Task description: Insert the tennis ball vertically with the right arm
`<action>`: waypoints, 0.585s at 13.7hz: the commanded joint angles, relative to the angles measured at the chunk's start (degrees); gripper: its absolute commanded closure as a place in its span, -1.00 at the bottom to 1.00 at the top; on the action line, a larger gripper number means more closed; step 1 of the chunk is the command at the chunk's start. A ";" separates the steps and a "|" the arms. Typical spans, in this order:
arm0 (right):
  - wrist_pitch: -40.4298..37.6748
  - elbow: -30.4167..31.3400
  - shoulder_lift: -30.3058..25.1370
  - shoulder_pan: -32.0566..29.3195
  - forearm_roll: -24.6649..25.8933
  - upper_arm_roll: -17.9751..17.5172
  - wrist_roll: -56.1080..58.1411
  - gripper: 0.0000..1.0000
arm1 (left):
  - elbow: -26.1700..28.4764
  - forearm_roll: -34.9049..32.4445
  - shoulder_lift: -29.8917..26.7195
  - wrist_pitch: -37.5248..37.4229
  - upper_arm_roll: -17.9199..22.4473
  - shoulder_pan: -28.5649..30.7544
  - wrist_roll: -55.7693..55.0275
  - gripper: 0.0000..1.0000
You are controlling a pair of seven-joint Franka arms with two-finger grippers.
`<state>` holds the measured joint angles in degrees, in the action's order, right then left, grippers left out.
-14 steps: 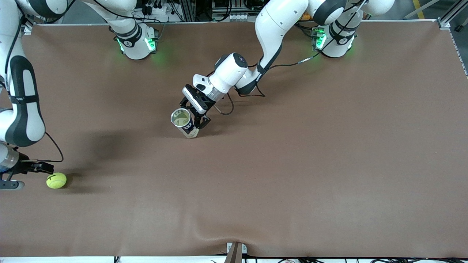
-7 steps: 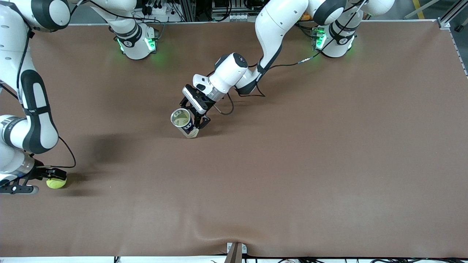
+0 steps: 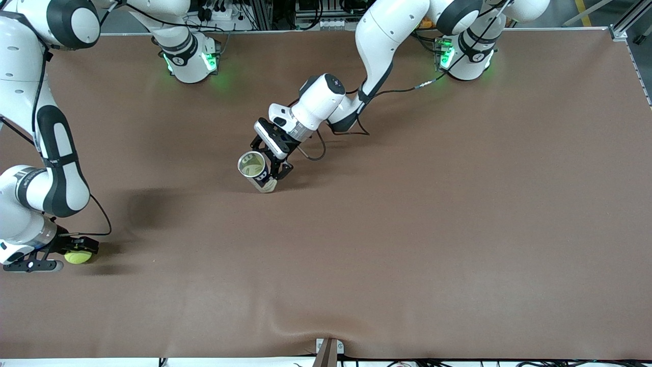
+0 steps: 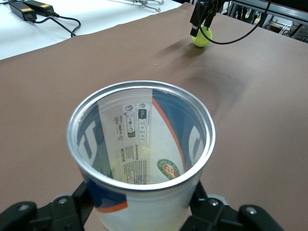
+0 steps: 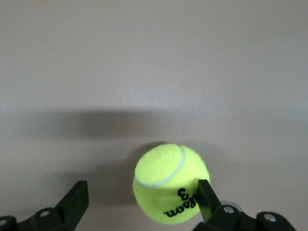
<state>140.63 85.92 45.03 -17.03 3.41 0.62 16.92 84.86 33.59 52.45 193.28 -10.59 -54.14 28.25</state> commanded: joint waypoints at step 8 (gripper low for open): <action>1.93 -2.25 2.69 -1.34 -0.07 -0.98 2.41 -1.00 | -1.01 1.30 1.25 0.52 0.40 -0.80 -0.30 -0.60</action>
<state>142.59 85.77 46.15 -17.51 3.44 0.75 18.22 84.86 33.59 52.46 193.29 -10.59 -54.14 28.25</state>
